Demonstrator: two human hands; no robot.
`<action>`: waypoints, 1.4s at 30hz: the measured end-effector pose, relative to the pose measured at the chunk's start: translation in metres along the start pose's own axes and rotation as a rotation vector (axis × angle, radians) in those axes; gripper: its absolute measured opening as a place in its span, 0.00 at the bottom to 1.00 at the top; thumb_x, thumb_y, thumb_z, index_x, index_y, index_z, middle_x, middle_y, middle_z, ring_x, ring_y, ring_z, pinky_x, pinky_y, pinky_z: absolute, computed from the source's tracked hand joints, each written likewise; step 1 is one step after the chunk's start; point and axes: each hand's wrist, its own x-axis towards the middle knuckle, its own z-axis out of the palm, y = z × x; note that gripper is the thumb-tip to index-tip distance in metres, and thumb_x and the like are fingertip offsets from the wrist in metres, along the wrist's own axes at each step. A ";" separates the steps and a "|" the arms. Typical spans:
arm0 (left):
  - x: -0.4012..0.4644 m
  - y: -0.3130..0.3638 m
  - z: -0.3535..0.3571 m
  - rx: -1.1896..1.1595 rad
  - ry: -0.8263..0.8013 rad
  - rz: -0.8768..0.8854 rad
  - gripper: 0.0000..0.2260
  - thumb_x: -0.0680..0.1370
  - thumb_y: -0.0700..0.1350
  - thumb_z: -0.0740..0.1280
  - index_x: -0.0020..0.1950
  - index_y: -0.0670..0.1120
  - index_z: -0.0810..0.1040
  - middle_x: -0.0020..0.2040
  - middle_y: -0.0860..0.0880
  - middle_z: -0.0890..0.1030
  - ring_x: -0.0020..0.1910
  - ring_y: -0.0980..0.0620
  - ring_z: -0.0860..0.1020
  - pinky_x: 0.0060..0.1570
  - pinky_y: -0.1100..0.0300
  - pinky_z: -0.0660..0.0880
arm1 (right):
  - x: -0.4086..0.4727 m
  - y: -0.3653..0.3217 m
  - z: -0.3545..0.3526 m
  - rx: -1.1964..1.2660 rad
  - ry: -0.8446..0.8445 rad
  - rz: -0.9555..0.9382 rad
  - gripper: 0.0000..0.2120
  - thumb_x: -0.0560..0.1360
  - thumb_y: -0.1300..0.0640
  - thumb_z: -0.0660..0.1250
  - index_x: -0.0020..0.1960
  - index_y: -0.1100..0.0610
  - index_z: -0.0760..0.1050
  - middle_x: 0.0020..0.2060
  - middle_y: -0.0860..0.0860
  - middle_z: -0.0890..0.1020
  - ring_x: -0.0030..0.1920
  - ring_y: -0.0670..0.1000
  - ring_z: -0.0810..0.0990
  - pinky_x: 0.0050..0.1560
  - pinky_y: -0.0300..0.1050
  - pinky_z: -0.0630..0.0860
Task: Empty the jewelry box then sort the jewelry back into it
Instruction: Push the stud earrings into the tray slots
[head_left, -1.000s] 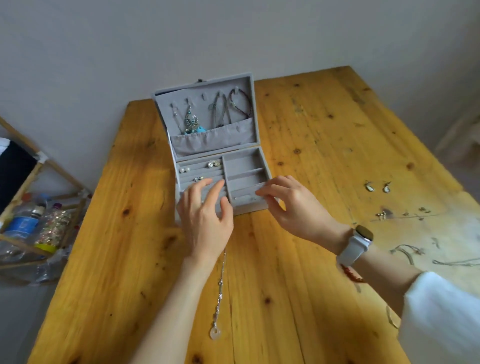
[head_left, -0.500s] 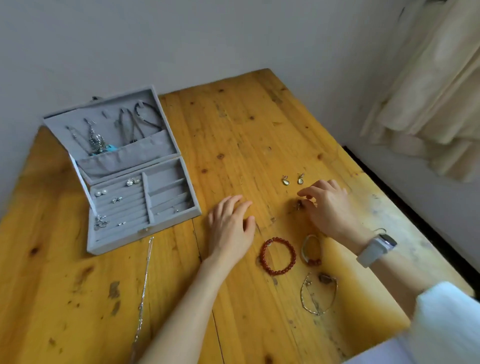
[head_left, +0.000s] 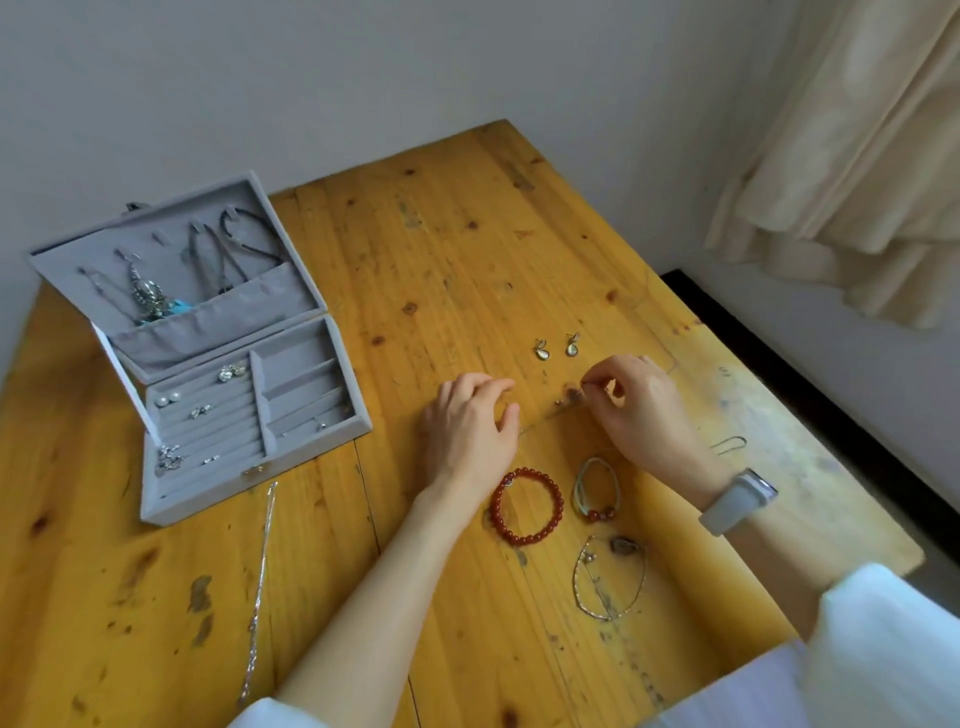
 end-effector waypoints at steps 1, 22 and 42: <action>0.004 0.007 0.003 -0.030 -0.021 0.047 0.14 0.78 0.48 0.62 0.63 0.50 0.75 0.59 0.51 0.74 0.59 0.52 0.68 0.58 0.56 0.64 | -0.001 -0.002 -0.004 0.126 0.003 0.058 0.02 0.75 0.60 0.64 0.45 0.56 0.75 0.40 0.50 0.78 0.41 0.49 0.72 0.42 0.42 0.70; -0.024 -0.023 -0.068 -0.842 0.196 -0.297 0.06 0.72 0.36 0.70 0.42 0.48 0.79 0.35 0.49 0.81 0.32 0.59 0.78 0.39 0.68 0.76 | 0.004 -0.068 0.006 0.861 -0.194 0.276 0.10 0.75 0.62 0.61 0.35 0.56 0.72 0.27 0.49 0.77 0.28 0.45 0.69 0.34 0.39 0.68; -0.064 -0.184 -0.158 -0.367 0.333 -0.398 0.08 0.73 0.39 0.69 0.44 0.52 0.81 0.40 0.55 0.80 0.38 0.62 0.75 0.40 0.76 0.69 | 0.027 -0.199 0.121 0.418 -0.251 -0.196 0.11 0.76 0.55 0.62 0.43 0.61 0.77 0.32 0.49 0.77 0.33 0.44 0.73 0.32 0.31 0.66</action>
